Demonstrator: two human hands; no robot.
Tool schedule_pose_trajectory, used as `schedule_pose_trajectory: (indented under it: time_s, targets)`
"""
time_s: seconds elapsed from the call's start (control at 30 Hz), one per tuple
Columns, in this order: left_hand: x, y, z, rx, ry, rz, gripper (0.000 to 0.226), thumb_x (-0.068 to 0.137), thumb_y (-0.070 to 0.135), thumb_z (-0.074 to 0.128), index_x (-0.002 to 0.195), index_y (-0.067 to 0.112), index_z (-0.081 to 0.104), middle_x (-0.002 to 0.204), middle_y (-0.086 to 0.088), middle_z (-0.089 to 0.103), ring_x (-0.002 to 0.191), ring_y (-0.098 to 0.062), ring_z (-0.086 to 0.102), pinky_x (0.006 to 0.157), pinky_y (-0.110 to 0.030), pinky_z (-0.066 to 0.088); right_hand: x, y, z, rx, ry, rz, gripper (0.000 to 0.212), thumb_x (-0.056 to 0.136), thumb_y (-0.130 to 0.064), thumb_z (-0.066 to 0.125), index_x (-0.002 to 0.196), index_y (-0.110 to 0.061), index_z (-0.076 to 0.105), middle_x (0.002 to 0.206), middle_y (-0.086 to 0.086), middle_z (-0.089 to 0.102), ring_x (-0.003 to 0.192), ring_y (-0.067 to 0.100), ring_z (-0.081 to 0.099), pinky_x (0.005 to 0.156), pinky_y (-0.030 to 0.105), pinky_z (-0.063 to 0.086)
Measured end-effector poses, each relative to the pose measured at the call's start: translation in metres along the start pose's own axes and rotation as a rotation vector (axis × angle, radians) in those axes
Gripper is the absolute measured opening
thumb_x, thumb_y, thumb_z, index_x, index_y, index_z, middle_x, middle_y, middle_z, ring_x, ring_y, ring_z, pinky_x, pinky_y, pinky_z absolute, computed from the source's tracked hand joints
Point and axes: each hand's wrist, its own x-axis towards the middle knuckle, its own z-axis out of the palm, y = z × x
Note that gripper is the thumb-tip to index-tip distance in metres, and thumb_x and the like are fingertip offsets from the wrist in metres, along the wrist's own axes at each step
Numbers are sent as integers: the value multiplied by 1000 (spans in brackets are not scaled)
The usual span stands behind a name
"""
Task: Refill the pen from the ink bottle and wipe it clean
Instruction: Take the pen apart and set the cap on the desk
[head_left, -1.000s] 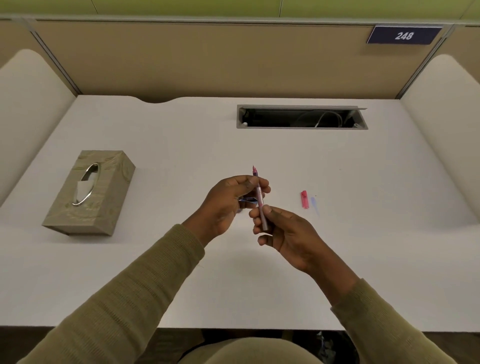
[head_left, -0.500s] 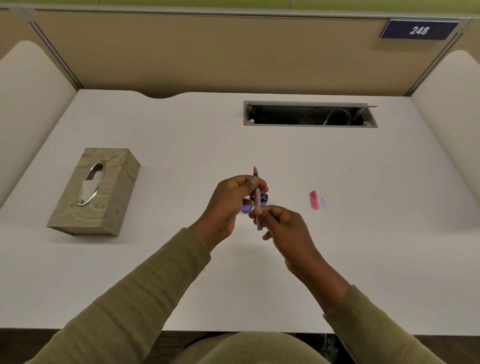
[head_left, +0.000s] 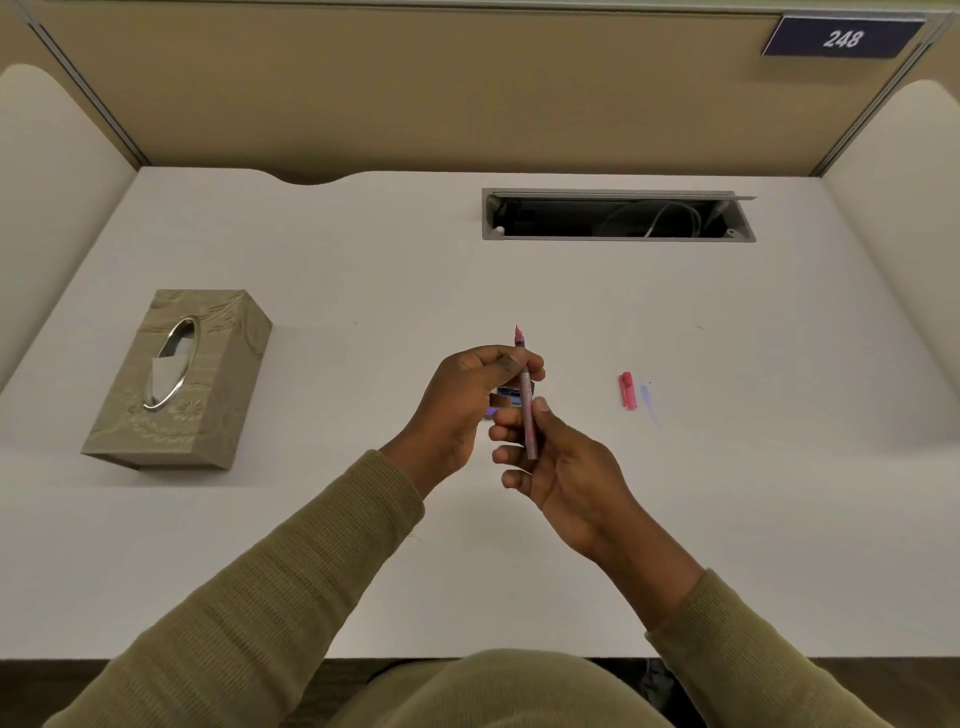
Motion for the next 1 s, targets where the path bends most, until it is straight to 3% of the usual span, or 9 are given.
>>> schedule_pose_trajectory:
  time_s: [0.1, 0.17, 0.27, 0.37, 0.5, 0.6, 0.7, 0.87, 1.0]
  targets:
    - [1, -1, 2, 49, 16, 2, 27, 101, 26, 51, 96, 20, 76, 98, 1, 77, 105, -27, 68, 91, -43, 51, 1, -2, 1, -57, 61, -48, 25, 96, -32, 59, 103, -11, 70, 89, 6, 68, 72, 17, 62, 65, 31, 49]
    - [1, -1, 4, 65, 19, 5, 27, 101, 27, 50, 95, 21, 76, 98, 2, 77, 106, -27, 68, 94, -47, 50, 0, -3, 1, -92, 82, -65, 30, 86, -36, 66, 104, -13, 69, 91, 5, 69, 74, 17, 62, 66, 31, 50]
    - [0, 2, 6, 35, 12, 3, 27, 101, 26, 52, 94, 19, 77, 99, -1, 76, 108, -30, 67, 91, -44, 50, 0, -4, 1, -32, 47, -41, 46, 91, -47, 59, 114, -9, 70, 93, 7, 72, 73, 19, 64, 66, 34, 49]
    - [-1, 4, 6, 17, 14, -4, 27, 101, 25, 52, 97, 14, 76, 101, -6, 76, 104, -30, 68, 85, -36, 53, 0, -3, -2, 11, 33, -32, 45, 103, -41, 45, 113, -7, 72, 95, 9, 72, 71, 18, 62, 64, 32, 48]
    - [-1, 2, 9, 64, 23, -4, 30, 101, 28, 51, 89, 26, 78, 98, 3, 77, 109, -28, 67, 99, -53, 47, -1, -3, -2, 12, 84, -72, 22, 96, -27, 60, 108, -10, 67, 84, 5, 67, 65, 14, 59, 60, 27, 49]
    - [-3, 2, 11, 81, 30, -5, 29, 101, 28, 50, 91, 25, 77, 98, 4, 77, 107, -28, 68, 103, -57, 45, -4, -5, -2, 65, 69, -50, 28, 96, -30, 60, 113, -10, 67, 85, 7, 69, 64, 15, 59, 59, 27, 49]
    - [-4, 2, 13, 55, 28, 0, 28, 100, 27, 52, 90, 23, 77, 98, 1, 77, 110, -33, 66, 103, -56, 43, -6, -5, -5, 93, 43, -21, 38, 103, -36, 49, 114, -7, 71, 86, 8, 70, 64, 15, 58, 59, 27, 49]
    - [-4, 0, 15, 87, 37, 4, 29, 101, 27, 49, 90, 25, 76, 96, 5, 77, 108, -27, 67, 97, -50, 47, -7, -4, -7, 147, 58, -29, 18, 98, -23, 59, 108, -9, 64, 81, 8, 65, 63, 15, 58, 55, 24, 51]
    - [-5, -1, 17, 50, 37, -2, 27, 101, 24, 51, 92, 20, 76, 97, 1, 77, 103, -24, 68, 92, -40, 47, -9, -6, -9, 180, 38, 7, 28, 100, -28, 56, 109, -6, 71, 84, 11, 68, 64, 17, 58, 56, 26, 51]
